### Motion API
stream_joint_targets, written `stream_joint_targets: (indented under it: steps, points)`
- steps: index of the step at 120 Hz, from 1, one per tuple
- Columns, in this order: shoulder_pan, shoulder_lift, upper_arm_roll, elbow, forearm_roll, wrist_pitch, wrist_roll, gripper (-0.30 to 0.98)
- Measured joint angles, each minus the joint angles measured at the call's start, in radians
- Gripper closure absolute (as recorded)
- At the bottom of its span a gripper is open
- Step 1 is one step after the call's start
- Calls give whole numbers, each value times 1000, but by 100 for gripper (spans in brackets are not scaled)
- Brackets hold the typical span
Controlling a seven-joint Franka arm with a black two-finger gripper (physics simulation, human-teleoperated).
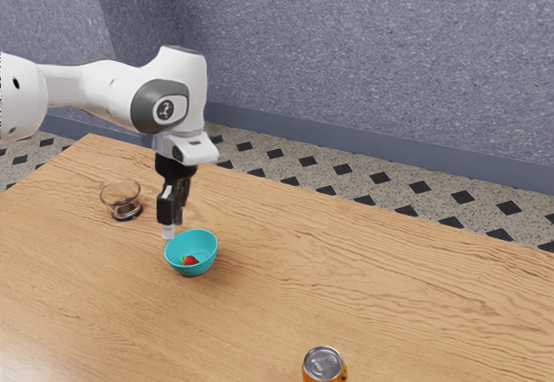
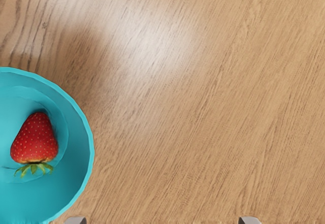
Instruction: Take strawberry from the bowl
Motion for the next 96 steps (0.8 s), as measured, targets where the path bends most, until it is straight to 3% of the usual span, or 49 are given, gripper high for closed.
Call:
stream_joint_targets:
  steps: [45, 96]
  points:
    - [38, 130, -8, 67, -2, 80, 285, 32]
    - [38, 181, 2, 61, -6, 179, 449, 32]
